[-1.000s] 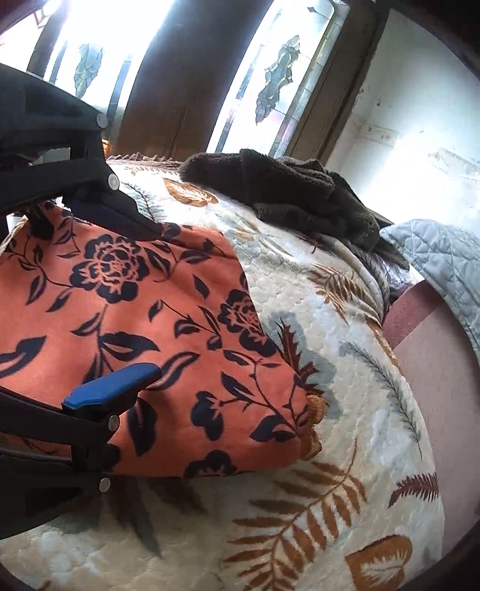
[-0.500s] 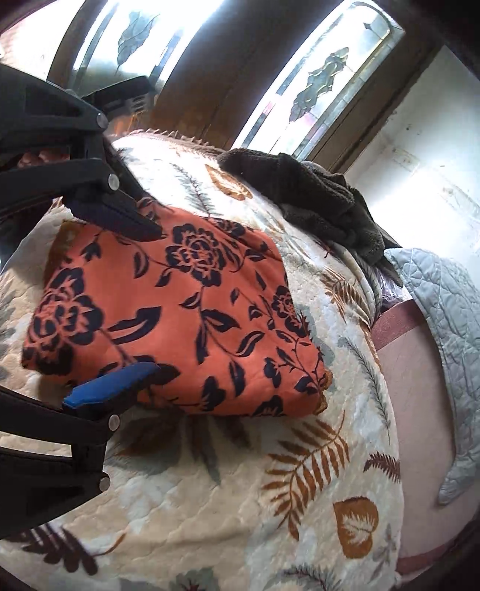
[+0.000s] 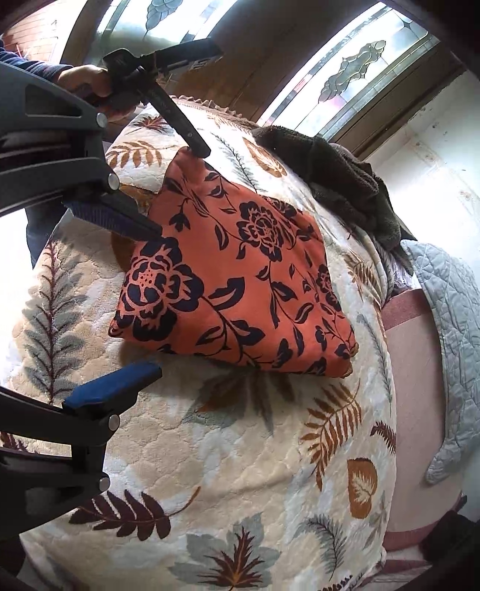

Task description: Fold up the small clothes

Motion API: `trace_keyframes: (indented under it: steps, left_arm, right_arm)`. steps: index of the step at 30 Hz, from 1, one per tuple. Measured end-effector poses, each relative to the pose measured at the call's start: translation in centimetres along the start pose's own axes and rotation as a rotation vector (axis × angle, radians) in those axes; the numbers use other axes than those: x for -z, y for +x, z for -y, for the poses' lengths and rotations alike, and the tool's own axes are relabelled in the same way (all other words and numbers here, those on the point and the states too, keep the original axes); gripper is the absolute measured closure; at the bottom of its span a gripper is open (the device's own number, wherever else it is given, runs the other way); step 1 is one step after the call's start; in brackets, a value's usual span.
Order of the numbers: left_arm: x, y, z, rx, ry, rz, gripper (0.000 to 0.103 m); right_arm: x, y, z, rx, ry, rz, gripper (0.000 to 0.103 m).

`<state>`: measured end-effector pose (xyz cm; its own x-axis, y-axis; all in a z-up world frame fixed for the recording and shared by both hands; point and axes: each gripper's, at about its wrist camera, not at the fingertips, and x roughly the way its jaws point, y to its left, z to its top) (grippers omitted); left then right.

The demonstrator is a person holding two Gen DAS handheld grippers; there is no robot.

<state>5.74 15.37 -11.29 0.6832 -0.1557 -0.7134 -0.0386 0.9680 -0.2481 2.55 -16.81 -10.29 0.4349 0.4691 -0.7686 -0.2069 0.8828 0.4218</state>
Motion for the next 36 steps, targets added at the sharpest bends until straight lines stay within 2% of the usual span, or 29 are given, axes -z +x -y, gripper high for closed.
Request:
trace_keyframes:
  steps: [13,16,19,20,22,24,29,33,36]
  left_arm:
    - [-0.2,0.2,0.3,0.001,0.013,0.005,0.050]
    - [-0.6,-0.2,-0.1,0.029,-0.014,0.009,0.050]
    - [-1.7,-0.4,-0.3,0.071,-0.052,0.007,0.044]
    - [-2.2,-0.3,-0.1,0.086,-0.045,0.004,0.043]
    - [-3.3,0.3,0.9,0.071,0.012,-0.003,0.042]
    - [-4.3,1.6,1.7,0.095,0.050,-0.038,0.042]
    - [-5.9,5.9,2.0,0.123,0.056,-0.151,0.042]
    - [-6.1,8.3,2.2,0.153,0.069,-0.224,0.042]
    - [-5.6,9.5,2.2,0.182,0.051,-0.265,0.042]
  right_arm:
    - [-0.3,1.1,0.8,-0.006,0.026,-0.006,0.031]
    - [-0.8,1.2,1.4,-0.010,0.042,0.003,0.031]
    - [-1.8,1.6,2.6,-0.038,0.085,0.008,0.031]
    - [-2.3,1.9,3.0,-0.048,0.099,0.010,0.031]
    - [-3.4,2.9,4.1,-0.076,0.149,0.006,0.031]
    - [-4.7,4.4,5.2,-0.115,0.206,-0.007,0.031]
    - [-7.2,8.8,7.2,-0.151,0.300,-0.062,0.031]
    - [-8.2,11.2,7.7,-0.186,0.327,-0.099,0.031]
    - [-8.5,12.3,6.6,-0.218,0.294,-0.130,0.033]
